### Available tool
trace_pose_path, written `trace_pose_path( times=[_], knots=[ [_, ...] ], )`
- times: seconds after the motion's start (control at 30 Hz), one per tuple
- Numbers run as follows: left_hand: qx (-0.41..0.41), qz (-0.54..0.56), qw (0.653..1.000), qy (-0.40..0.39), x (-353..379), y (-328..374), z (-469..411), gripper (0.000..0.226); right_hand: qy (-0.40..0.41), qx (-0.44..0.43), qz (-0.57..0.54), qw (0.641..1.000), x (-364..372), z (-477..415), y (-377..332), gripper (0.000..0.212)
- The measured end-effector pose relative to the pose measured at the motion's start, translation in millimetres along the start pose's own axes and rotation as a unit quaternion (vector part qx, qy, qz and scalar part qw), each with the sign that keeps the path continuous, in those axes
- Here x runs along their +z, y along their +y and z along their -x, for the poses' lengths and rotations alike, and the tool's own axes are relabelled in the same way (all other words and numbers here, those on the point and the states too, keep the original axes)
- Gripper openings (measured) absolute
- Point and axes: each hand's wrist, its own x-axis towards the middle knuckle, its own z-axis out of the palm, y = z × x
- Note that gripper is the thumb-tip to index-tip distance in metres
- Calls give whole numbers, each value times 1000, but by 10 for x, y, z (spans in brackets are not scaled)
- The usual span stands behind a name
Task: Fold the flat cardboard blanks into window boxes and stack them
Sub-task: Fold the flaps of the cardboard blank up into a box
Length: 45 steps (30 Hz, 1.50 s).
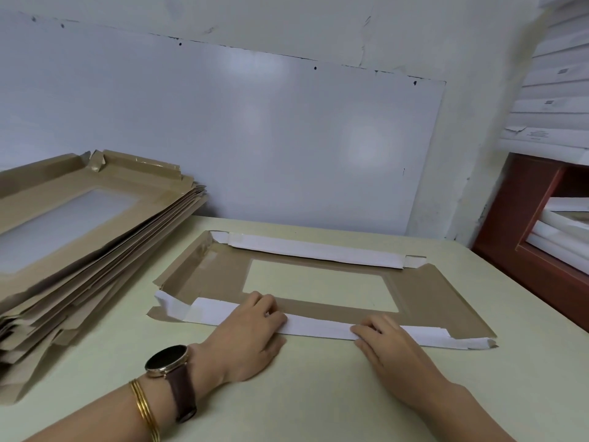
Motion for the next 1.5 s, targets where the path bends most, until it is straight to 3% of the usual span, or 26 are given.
trace_pose_path(
  times=[0.2, 0.57, 0.87, 1.0, 1.2, 1.5],
  knots=[
    [9, -17, 1000, -5, -4, -45, -34, 34, -33, 21, 35, 999, -72, -83, -26, 29],
    [-120, -57, 990, -47, -33, -262, -217, 42, -63, 83, 71, 992, -151, -313, -96, 21],
    [-111, -76, 990, -52, -19, -579, -178, 48, -81, 134, 40, 987, -139, -218, 302, 43],
    [-117, -93, 986, -72, -106, -812, -72, 57, -70, 124, 23, 990, -142, -190, 393, 40],
    [-126, -136, 981, -58, -194, -1146, 91, 89, -52, 143, 23, 988, -172, -110, 554, 47],
    [-120, -172, 976, -53, -248, -1322, 157, 93, -40, 170, 52, 983, -201, 2, 697, 47]
  ],
)
